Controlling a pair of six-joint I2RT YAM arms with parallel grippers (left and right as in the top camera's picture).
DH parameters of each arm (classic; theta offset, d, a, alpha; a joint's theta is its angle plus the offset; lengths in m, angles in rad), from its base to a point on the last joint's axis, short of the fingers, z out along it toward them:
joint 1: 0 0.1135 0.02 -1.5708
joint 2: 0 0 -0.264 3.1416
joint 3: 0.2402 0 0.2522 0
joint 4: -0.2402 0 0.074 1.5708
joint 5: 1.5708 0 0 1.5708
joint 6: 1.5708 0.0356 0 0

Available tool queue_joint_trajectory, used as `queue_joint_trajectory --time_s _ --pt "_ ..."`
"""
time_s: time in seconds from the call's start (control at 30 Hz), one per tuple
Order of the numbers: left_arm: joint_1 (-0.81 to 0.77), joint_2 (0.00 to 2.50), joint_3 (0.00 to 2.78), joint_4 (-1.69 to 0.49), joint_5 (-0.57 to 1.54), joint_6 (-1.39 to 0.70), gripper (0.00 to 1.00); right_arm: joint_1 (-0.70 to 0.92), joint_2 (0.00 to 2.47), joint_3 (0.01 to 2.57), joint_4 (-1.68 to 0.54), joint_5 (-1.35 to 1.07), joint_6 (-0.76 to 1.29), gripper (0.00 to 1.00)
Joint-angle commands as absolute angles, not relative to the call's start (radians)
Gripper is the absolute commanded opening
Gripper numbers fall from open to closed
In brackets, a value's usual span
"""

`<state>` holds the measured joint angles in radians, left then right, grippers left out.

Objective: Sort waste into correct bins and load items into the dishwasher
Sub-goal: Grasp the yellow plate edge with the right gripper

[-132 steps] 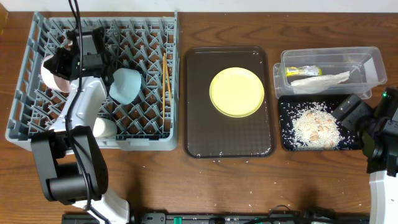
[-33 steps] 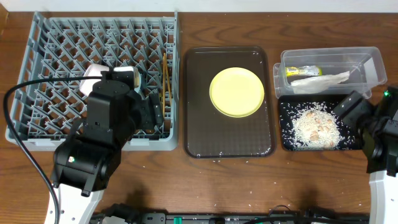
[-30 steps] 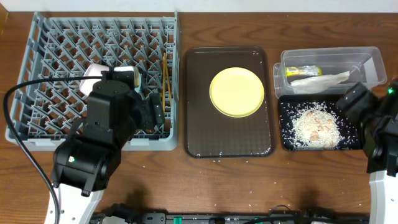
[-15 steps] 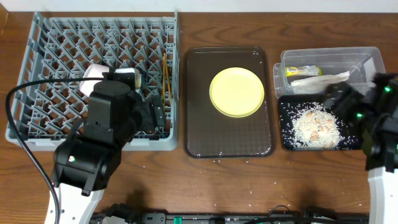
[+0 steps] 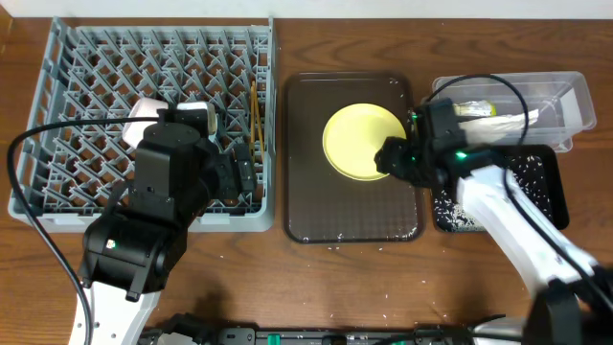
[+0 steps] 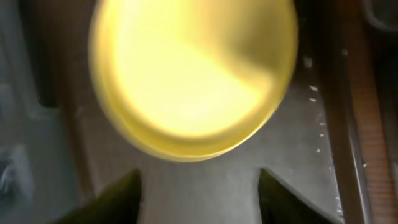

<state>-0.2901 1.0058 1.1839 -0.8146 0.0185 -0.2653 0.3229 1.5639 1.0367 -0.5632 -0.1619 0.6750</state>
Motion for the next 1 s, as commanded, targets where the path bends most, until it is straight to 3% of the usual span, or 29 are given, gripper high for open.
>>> queue_joint_trajectory --time_s 0.0,0.4,0.63,0.8,0.97 --pt "-0.293 1.006 1.179 -0.83 0.019 -0.268 0.94 0.331 1.658 1.031 -0.548 -0.048 0.962 0.46" --pt "-0.293 1.008 1.179 -0.837 0.019 -0.268 0.94 0.335 1.877 1.031 -0.425 -0.05 1.028 0.43" --pt "-0.293 1.013 1.179 -0.838 0.019 -0.268 0.94 0.334 1.887 1.031 -0.423 -0.149 1.027 0.01" --pt "-0.293 1.013 1.179 -0.837 0.019 -0.268 0.94 0.334 1.845 1.031 -0.423 -0.206 0.973 0.01" --pt "-0.293 1.013 1.179 -0.836 0.059 -0.268 0.98 0.321 1.711 1.031 -0.415 -0.273 0.743 0.01"
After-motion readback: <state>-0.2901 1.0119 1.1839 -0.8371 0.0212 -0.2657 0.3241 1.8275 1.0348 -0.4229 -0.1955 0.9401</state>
